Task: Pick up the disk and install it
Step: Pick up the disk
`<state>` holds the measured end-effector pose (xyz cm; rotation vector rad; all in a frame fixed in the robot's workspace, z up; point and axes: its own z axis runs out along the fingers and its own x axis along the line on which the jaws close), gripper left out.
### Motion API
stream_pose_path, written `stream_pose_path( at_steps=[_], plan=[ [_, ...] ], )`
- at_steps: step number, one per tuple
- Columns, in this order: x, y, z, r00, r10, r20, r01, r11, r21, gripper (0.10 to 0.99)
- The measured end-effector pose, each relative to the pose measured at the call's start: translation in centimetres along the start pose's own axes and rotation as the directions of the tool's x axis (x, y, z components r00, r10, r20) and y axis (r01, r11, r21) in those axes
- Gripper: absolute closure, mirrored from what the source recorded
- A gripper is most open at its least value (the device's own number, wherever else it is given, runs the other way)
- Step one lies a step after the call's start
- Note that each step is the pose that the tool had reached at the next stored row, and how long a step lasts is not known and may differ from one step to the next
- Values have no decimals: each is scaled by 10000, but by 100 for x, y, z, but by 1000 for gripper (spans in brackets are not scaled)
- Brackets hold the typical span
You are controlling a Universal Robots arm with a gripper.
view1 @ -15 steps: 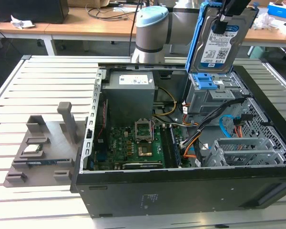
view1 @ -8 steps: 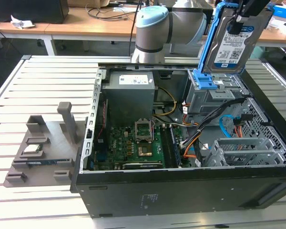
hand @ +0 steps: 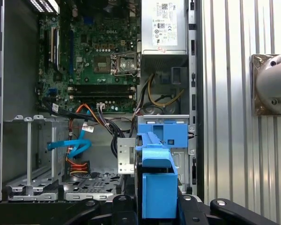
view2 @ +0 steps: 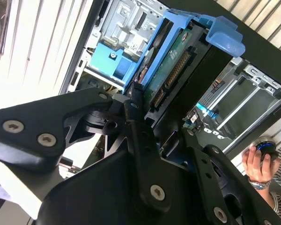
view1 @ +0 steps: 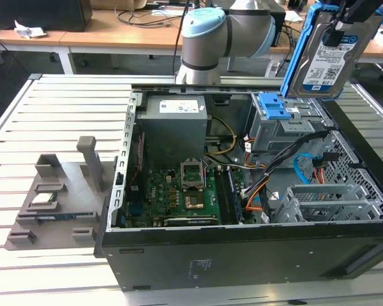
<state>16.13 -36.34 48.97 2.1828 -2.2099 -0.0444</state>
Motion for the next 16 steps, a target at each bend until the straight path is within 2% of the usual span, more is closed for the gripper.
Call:
stream_pose_path(
  at_steps=[4, 16],
  plan=[
    [-1, -86, -4, 10000, -1, 1, 1, 10000, 0, 725],
    [15, -115, -5, 10000, 0, 0, 0, 10000, 0, 725]
  ],
)
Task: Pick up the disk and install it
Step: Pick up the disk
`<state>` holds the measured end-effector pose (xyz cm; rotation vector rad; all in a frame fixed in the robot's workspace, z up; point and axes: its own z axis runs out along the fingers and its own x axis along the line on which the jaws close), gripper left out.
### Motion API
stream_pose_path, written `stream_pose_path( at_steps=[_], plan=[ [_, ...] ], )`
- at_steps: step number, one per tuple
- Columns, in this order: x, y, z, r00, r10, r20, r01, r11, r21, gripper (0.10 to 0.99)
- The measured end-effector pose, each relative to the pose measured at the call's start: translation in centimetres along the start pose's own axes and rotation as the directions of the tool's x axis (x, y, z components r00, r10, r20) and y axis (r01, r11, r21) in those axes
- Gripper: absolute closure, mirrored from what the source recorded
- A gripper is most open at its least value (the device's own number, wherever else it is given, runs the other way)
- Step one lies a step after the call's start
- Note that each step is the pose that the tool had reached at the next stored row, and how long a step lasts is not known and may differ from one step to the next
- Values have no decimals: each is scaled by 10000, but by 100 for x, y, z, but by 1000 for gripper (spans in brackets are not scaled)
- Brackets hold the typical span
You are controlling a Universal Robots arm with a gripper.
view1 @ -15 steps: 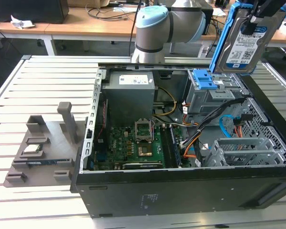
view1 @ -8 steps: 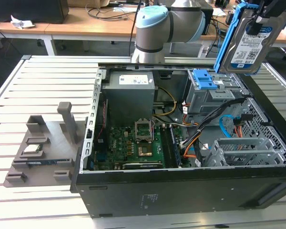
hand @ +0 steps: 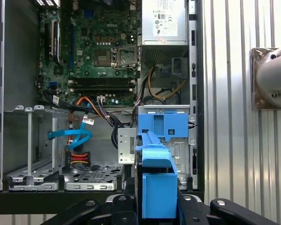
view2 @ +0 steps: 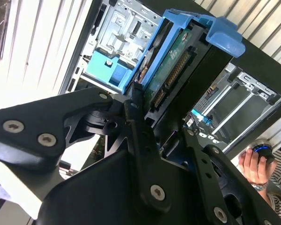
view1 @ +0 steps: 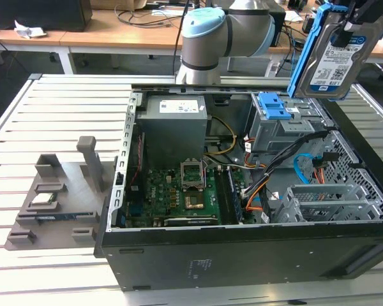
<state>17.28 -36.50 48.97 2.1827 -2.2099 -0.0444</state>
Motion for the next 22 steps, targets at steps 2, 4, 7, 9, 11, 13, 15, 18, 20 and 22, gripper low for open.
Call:
stream_pose_path(
  at_steps=[2, 4, 7, 9, 11, 13, 15, 18, 20, 22],
  plan=[
    [16, 4, 0, 10000, 2, -1, -2, 10000, 0, 725],
    [78, 9, 4, 10000, 0, -1, 0, 10000, 0, 725],
    [156, 11, 7, 10000, -1, 0, 1, 10000, 0, 725],
    [195, 12, 8, 10000, 0, -1, 0, 10000, 0, 725],
    [225, 12, 9, 10000, -1, -2, 1, 10000, 0, 725],
    [264, 12, 10, 10000, 1, -6, -1, 10000, 0, 725],
    [292, 11, 11, 10000, 0, -13, 0, 10000, 1, 725],
    [337, 11, 13, 10000, 1, -29, -1, 10000, 1, 725],
    [372, 10, 15, 10000, 2, -37, -2, 10000, 1, 725],
    [411, 10, 18, 10000, 2, -46, -2, 10000, 1, 725]
  ],
)
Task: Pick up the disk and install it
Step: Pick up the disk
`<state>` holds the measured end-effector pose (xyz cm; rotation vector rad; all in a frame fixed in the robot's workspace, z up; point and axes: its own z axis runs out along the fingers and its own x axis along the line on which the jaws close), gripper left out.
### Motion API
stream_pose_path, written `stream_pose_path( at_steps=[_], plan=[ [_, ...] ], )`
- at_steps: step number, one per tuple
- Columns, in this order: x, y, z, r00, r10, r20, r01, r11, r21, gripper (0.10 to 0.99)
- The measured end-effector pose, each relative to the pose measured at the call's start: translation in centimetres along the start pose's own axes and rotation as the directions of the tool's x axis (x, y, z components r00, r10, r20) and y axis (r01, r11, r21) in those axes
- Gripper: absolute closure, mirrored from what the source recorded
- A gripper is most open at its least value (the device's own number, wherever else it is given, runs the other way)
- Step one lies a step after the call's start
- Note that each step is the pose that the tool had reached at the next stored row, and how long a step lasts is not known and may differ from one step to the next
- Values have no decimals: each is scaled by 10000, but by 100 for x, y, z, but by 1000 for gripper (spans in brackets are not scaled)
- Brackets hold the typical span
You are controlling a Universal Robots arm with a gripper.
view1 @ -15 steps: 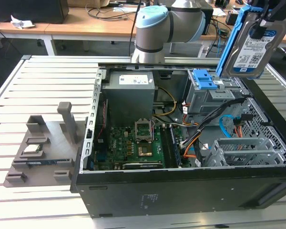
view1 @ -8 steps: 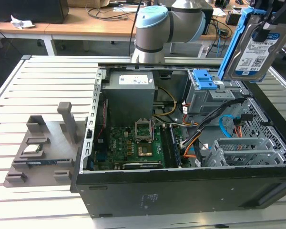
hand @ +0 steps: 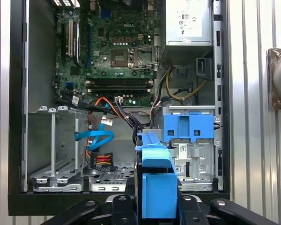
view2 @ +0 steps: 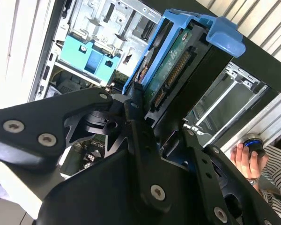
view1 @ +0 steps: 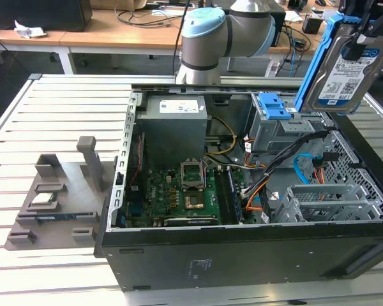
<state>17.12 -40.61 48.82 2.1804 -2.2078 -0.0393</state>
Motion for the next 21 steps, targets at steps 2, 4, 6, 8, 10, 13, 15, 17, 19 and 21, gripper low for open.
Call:
stream_pose_path(
  at_steps=[2, 4, 6, 8, 10, 13, 15, 17, 19, 21],
  plan=[
    [29, -1, 3, 10000, 0, -6, 0, 10000, 0, 725],
    [53, -1, 5, 10000, 0, -10, 0, 10000, 0, 725],
    [70, -1, 7, 10000, 0, -13, 0, 10000, 1, 725],
    [103, -2, 12, 10000, 1, -17, -1, 10000, 0, 725],
    [278, -3, 25, 10000, 2, -49, -2, 10000, 0, 725],
    [463, -4, 33, 10000, 4, -84, -4, 10000, 1, 725],
    [509, -5, 35, 10000, 4, -94, -4, 10000, 1, 725],
    [566, -5, 38, 9999, 5, -105, -5, 10000, 2, 725],
    [608, -6, 41, 9999, 5, -112, -5, 10000, 2, 725],
    [642, -6, 43, 9999, 5, -119, -5, 10000, 2, 725]
  ],
)
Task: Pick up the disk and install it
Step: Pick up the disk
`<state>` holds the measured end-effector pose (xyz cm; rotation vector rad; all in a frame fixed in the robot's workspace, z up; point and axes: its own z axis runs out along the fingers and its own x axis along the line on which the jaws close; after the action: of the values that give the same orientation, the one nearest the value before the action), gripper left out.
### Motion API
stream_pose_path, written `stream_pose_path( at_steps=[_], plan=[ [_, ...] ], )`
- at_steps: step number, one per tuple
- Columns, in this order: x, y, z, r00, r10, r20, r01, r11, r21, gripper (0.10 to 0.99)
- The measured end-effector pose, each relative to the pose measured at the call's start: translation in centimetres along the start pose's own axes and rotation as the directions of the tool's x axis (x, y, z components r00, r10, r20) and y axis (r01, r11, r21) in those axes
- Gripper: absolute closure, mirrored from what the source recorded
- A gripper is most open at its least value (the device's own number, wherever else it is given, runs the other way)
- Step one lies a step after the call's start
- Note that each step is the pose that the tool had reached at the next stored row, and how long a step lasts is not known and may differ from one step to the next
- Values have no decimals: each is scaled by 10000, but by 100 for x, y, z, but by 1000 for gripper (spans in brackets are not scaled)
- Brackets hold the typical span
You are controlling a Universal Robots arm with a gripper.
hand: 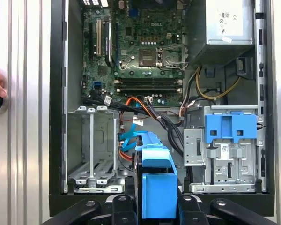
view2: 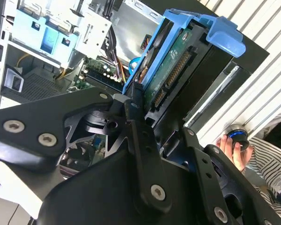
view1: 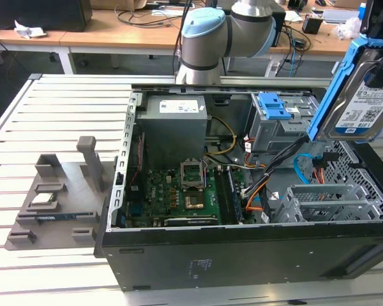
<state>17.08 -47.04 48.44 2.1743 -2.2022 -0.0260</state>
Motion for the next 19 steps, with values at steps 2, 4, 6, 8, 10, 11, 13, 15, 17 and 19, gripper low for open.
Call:
stream_pose_path(
  at_steps=[2, 4, 6, 8, 10, 11, 13, 15, 17, 19],
  plan=[
    [34, -1, 3, 10000, 0, -7, 0, 10000, 0, 725],
    [61, -1, 4, 10000, 0, -14, 0, 10000, 0, 725],
    [97, -2, 7, 10000, 1, -24, -1, 10000, 0, 725],
    [133, -2, 10, 10000, 1, -35, -1, 10000, 0, 725],
    [162, -3, 12, 10000, 2, -44, -2, 10000, 1, 725],
    [176, -3, 14, 10000, 2, -48, -2, 10000, 0, 725],
    [206, -3, 16, 10000, 3, -58, -3, 10000, 0, 725],
    [235, -4, 18, 10000, 3, -70, -3, 10000, 1, 725],
    [274, -4, 21, 10000, 4, -85, -4, 10000, 1, 725],
    [310, -5, 24, 10000, 4, -94, -4, 10000, 1, 725]
  ],
)
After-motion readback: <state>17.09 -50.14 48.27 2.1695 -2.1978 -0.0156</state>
